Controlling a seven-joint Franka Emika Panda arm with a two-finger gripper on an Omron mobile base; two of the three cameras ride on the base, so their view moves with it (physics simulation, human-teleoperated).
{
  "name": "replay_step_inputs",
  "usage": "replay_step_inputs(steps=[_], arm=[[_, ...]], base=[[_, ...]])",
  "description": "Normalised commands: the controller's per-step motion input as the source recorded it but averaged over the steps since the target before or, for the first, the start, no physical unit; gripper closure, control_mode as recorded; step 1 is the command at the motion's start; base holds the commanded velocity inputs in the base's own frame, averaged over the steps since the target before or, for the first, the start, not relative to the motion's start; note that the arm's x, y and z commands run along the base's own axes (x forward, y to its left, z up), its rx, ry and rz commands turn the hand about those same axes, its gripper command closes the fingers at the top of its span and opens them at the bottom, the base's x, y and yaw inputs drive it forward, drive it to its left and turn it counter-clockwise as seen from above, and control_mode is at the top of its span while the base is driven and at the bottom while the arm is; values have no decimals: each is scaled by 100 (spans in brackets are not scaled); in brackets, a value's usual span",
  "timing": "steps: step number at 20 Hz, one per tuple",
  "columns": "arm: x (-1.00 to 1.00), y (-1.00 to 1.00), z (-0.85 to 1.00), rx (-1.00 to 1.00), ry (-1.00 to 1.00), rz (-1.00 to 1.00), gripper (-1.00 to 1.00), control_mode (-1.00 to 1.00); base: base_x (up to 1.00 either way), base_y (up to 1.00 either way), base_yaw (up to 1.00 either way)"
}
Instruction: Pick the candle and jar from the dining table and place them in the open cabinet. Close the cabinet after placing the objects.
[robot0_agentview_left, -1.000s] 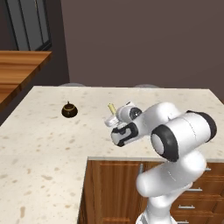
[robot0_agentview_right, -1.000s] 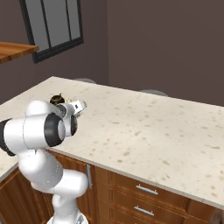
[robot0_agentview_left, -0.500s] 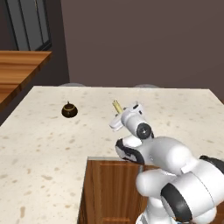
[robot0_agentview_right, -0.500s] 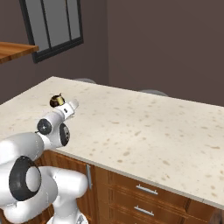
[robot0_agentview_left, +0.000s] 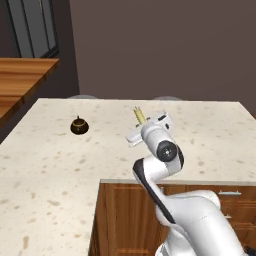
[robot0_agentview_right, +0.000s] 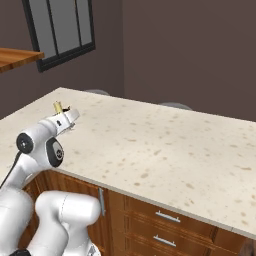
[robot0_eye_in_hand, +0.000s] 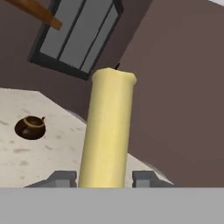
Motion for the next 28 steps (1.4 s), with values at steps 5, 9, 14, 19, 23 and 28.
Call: replay_step_inputs(steps=[5,9,14,19,23,28], arm=[[-46,-12,18,19,19,-11,100,-100],[-3,-33,-1,20,29,-8,100,-100],[-1,-46,-14,20,20,0,100,-100],[-23,-30,-38,6,1,6,100,-100],[-20,-14,-35,0,-4,8,100,-100],[-17,-10,-19,0,-5,3,100,-100]], base=[[0,0,0],[0,0,0],[0,0,0],[0,0,0],[0,0,0],[0,0,0]])
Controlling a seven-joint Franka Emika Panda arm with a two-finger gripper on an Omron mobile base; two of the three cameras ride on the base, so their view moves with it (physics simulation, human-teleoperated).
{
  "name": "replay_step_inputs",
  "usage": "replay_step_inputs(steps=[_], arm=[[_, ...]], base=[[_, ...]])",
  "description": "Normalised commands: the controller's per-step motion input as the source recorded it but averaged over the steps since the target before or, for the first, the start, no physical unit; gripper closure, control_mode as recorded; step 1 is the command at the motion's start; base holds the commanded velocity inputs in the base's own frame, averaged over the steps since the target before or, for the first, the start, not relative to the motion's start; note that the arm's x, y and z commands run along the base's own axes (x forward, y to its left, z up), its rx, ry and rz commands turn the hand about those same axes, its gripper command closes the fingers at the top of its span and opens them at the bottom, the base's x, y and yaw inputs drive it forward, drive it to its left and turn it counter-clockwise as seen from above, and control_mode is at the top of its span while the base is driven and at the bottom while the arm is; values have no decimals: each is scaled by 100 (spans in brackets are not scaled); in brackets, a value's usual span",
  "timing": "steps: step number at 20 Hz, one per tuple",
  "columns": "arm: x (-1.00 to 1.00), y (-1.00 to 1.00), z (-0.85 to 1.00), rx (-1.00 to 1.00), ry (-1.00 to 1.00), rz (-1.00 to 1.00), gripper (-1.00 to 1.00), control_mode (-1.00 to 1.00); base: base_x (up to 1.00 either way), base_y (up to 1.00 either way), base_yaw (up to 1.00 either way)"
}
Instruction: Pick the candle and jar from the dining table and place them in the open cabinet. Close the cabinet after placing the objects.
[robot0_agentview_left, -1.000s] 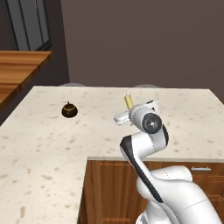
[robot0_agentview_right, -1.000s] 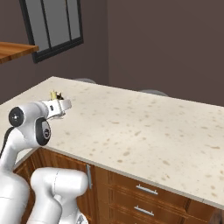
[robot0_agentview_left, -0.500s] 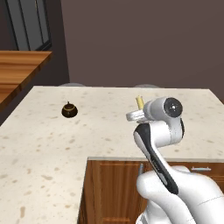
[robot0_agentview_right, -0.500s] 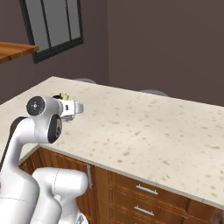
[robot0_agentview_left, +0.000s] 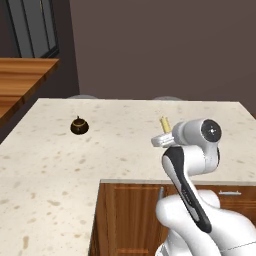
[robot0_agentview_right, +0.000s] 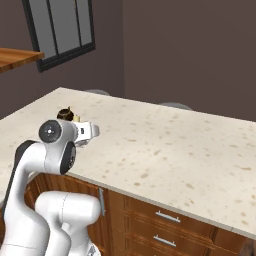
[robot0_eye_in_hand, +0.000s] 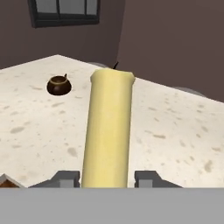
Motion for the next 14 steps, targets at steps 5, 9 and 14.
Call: replay_step_inputs(steps=[5,9,14], arm=[[-15,-7,-23,0,-1,1,100,-100],[0,0,0,0,0,0,100,100],[0,0,0,0,0,0,100,100]], base=[[0,0,0],[-49,0,0],[-96,0,0]])
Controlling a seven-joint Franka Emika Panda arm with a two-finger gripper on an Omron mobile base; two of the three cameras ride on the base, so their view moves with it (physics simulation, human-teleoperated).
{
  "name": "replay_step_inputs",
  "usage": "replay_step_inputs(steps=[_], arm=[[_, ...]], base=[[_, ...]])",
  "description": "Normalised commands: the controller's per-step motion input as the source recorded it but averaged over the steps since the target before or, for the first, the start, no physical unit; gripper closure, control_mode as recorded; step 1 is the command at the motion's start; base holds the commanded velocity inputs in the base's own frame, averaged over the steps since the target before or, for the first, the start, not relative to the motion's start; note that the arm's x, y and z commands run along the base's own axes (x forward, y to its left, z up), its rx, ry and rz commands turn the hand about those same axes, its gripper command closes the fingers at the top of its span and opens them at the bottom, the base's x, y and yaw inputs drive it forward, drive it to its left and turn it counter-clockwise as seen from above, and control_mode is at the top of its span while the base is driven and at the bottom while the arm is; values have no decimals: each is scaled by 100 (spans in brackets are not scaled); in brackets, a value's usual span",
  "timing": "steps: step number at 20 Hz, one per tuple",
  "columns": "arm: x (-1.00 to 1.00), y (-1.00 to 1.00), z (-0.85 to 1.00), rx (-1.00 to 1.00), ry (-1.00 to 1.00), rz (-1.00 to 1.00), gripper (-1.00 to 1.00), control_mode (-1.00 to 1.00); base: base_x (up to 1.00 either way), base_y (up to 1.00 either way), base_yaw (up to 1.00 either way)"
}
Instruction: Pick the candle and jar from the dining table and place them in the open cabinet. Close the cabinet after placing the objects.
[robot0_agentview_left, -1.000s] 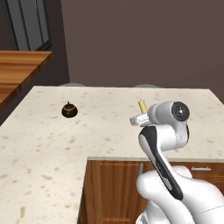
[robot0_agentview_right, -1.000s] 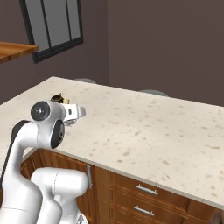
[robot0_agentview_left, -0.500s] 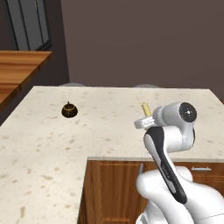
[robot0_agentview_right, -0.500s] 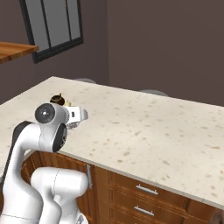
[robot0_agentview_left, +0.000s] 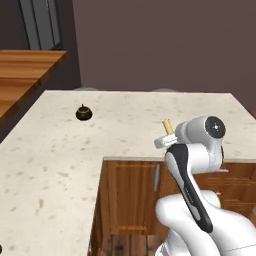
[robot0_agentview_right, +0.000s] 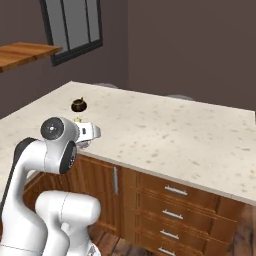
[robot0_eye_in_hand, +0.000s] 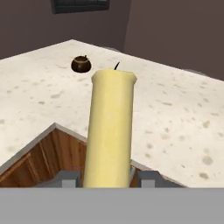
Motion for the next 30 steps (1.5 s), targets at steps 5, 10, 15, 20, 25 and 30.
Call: replay_step_inputs(steps=[5,10,15,20,25,30], arm=[[0,0,0,0,0,0,100,100],[0,0,0,0,0,0,100,100],[0,0,0,0,0,0,100,100],[0,0,0,0,0,0,100,100],[0,0,0,0,0,0,100,100],[0,0,0,0,0,0,100,100]], base=[[-90,-9,0],[-47,-70,0],[-26,-100,0],[-19,-100,0],[-11,-100,0],[0,-100,0]])
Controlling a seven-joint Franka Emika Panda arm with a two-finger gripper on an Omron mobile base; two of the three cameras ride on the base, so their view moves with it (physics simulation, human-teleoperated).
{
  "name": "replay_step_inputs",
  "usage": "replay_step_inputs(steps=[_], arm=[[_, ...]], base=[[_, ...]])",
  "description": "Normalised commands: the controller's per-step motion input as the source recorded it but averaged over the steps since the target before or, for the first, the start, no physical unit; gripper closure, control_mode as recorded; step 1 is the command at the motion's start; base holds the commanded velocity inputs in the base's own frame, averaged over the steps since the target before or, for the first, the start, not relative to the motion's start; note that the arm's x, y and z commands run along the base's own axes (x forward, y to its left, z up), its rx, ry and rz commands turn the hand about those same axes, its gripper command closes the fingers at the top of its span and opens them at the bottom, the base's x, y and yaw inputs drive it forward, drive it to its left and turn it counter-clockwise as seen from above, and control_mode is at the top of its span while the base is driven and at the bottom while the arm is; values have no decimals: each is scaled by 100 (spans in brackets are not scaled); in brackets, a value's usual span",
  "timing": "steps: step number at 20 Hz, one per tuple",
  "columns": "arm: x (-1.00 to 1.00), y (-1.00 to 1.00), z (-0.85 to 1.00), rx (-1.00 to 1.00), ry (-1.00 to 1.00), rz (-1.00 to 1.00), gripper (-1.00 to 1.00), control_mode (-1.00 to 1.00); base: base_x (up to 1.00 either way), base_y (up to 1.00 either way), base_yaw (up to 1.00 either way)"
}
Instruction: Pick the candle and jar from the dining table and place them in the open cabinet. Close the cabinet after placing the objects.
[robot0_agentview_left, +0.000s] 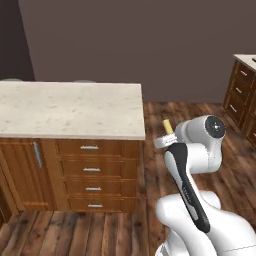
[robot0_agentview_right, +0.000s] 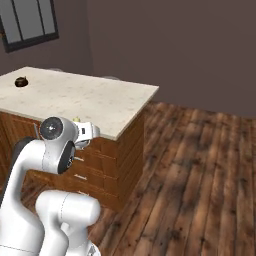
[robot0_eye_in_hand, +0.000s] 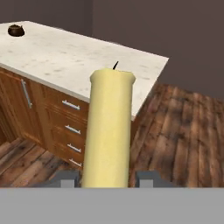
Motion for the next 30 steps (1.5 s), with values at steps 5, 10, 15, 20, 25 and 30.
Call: replay_step_inputs(steps=[5,10,15,20,25,30], arm=[[0,0,0,0,0,0,100,100],[0,0,0,0,0,0,100,100],[0,0,0,0,0,0,100,100],[0,0,0,0,0,0,100,100],[0,0,0,0,0,0,100,100],[0,0,0,0,0,0,100,100]], base=[[0,-100,0],[1,-92,0],[32,-83,0],[98,-58,-5],[100,-45,-7],[100,-42,-8]])
